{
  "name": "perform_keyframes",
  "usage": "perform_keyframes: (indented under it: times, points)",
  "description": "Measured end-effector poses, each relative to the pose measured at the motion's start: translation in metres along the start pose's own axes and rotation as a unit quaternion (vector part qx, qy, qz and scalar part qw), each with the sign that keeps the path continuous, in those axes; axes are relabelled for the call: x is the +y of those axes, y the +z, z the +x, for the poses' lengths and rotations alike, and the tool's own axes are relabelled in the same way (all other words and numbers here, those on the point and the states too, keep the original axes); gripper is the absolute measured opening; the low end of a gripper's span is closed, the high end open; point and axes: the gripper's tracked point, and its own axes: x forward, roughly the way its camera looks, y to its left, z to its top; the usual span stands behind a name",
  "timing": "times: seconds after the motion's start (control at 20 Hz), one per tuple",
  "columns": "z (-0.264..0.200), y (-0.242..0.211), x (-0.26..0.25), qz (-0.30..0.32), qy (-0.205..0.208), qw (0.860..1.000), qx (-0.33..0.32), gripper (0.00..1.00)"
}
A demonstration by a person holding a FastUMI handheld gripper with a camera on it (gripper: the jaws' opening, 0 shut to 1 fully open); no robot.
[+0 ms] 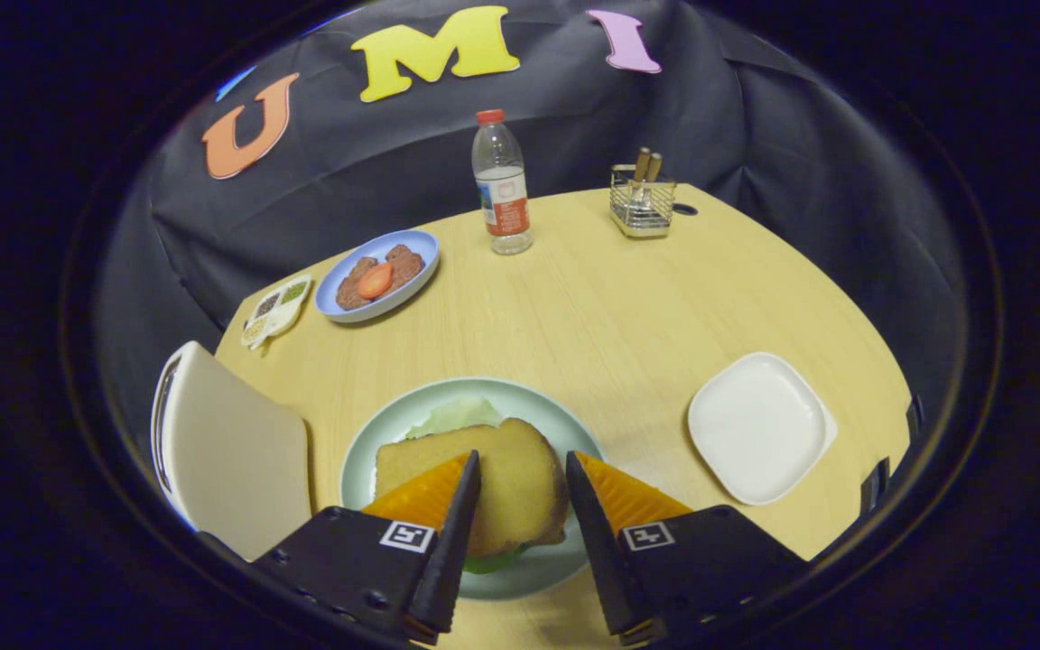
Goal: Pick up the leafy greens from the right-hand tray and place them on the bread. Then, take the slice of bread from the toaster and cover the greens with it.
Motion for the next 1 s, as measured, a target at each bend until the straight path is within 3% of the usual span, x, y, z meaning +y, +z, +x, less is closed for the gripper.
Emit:
perform_keyframes:
  times: [0.35, 0.45, 0.75, 1.0]
  points:
    - [-0.024, 0.008, -0.002, -0.018, 0.000, 1.000, -0.020, 0.67]
    - [-0.040, 0.016, -0.002, -0.032, 0.004, 0.999, -0.036, 0.76]
    - [-0.109, 0.056, 0.000, -0.078, 0.025, 0.990, -0.117, 0.92]
    - [-0.187, 0.097, -0.002, -0.100, 0.052, 0.972, -0.205, 0.98]
